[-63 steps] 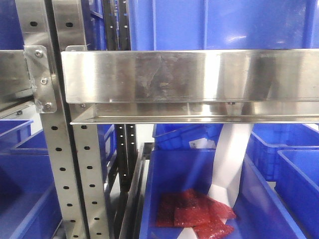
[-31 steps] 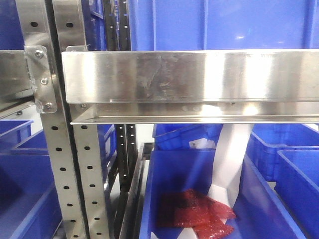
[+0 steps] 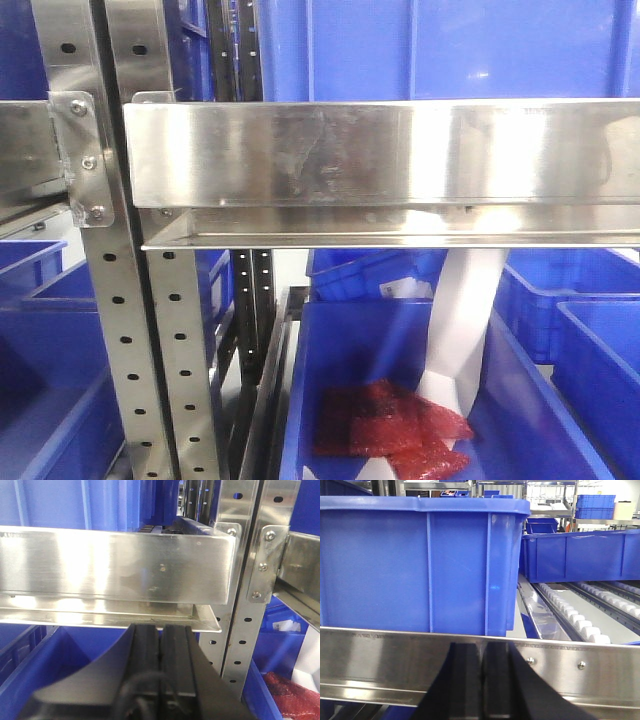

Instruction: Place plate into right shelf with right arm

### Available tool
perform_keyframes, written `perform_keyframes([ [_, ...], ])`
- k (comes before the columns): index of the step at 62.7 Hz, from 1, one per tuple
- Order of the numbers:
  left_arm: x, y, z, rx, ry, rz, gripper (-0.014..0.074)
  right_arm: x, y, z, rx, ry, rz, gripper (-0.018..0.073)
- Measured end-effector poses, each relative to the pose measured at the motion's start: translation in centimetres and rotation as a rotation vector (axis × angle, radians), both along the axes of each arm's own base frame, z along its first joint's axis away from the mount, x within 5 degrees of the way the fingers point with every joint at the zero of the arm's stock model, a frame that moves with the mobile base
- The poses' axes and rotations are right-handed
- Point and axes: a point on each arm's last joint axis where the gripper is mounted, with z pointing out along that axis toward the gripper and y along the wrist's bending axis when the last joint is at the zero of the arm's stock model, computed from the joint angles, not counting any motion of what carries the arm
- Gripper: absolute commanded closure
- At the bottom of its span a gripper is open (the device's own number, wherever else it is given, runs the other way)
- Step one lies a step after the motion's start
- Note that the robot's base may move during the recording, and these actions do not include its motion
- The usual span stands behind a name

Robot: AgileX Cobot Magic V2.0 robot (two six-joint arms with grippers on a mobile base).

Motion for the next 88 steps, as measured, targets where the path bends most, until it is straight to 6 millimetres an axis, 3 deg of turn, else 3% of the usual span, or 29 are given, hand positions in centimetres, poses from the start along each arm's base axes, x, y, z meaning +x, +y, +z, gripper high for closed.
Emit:
perform_keyframes([
  [25, 0.0, 0.0, 0.0, 0.0, 0.0, 0.0, 0.0724, 0.1, 0.0, -0.3, 0.001, 0.0, 0.0, 0.0494],
  [60, 0.0, 0.0, 0.0, 0.0, 0.0, 0.0, 0.0724, 1.4, -0.1, -6.9, 0.083, 0.184, -0.045, 0.0494],
  [88, 0.0, 0.0, 0.0, 0.0, 0.0, 0.0, 0.0724, 1.5, -0.1, -6.3, 0.081, 0.11, -0.047, 0.0494],
])
